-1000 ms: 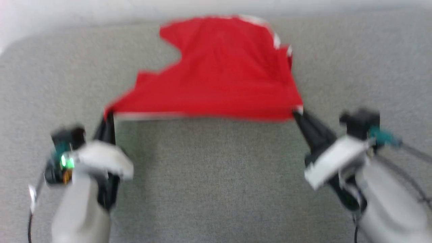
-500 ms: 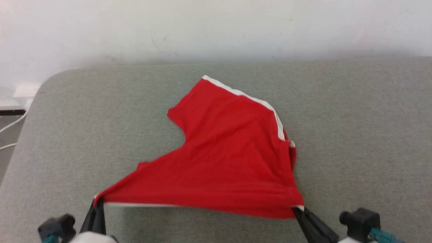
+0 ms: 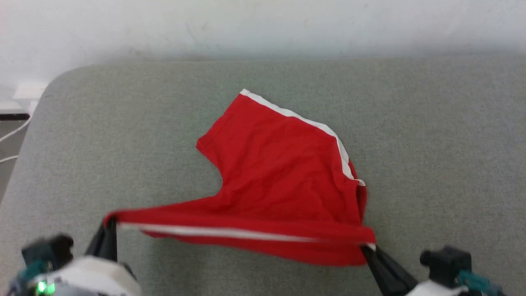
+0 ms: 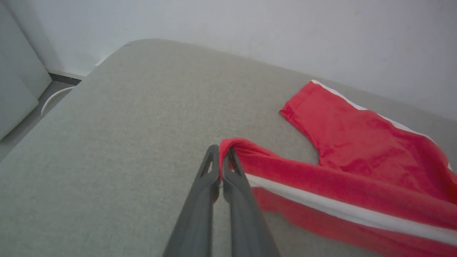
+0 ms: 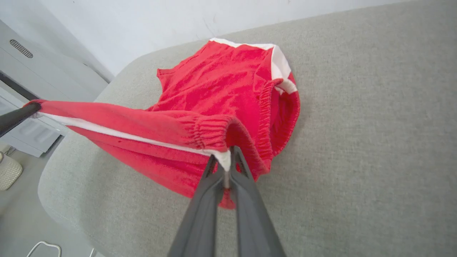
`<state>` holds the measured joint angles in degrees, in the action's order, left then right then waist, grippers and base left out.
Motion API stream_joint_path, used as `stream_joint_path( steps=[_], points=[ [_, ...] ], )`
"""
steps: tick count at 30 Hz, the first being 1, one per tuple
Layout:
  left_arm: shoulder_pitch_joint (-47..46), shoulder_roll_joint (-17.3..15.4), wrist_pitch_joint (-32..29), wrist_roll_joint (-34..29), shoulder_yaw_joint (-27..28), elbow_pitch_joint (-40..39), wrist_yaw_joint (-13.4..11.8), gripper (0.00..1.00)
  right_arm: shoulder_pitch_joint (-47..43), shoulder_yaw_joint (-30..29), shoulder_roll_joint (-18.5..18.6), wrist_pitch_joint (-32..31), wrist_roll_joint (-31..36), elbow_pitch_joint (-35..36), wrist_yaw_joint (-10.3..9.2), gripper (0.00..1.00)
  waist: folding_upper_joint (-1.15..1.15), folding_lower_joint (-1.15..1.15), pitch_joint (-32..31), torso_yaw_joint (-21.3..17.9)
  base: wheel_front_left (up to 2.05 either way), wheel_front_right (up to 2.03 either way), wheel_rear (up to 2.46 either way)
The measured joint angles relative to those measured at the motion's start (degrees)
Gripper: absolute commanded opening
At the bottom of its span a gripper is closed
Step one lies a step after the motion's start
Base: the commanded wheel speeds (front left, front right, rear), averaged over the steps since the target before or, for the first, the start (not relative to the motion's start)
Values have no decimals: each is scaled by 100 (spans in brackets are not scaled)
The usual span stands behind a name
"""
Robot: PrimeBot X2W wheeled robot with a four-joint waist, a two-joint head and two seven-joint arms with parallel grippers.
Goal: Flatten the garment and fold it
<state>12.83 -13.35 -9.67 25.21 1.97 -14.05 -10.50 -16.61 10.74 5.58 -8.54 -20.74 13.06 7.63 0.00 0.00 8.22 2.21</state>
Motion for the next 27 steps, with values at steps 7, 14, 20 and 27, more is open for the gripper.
stream_joint_path(
  steps=[7,14,20,27],
  points=[
    [-1906,-335,-330,21,-249,771,348,0,1344,68,-79,11,-44,-534,-2,0,0,1,386,-156,0,0,0],
    [-3874,-452,-581,77,-534,2279,703,0,2549,45,-209,105,-210,-1418,-3,0,0,2,808,-406,0,0,0],
    [-5103,-482,-828,-65,-917,3635,954,0,3268,192,-244,233,-419,-2104,-9,0,0,1,1113,-701,0,0,0],
    [-6133,-471,-773,-215,-1158,4929,1122,0,3767,612,-252,467,-788,-2729,-10,0,0,1,1430,-1078,0,0,0]
  ],
)
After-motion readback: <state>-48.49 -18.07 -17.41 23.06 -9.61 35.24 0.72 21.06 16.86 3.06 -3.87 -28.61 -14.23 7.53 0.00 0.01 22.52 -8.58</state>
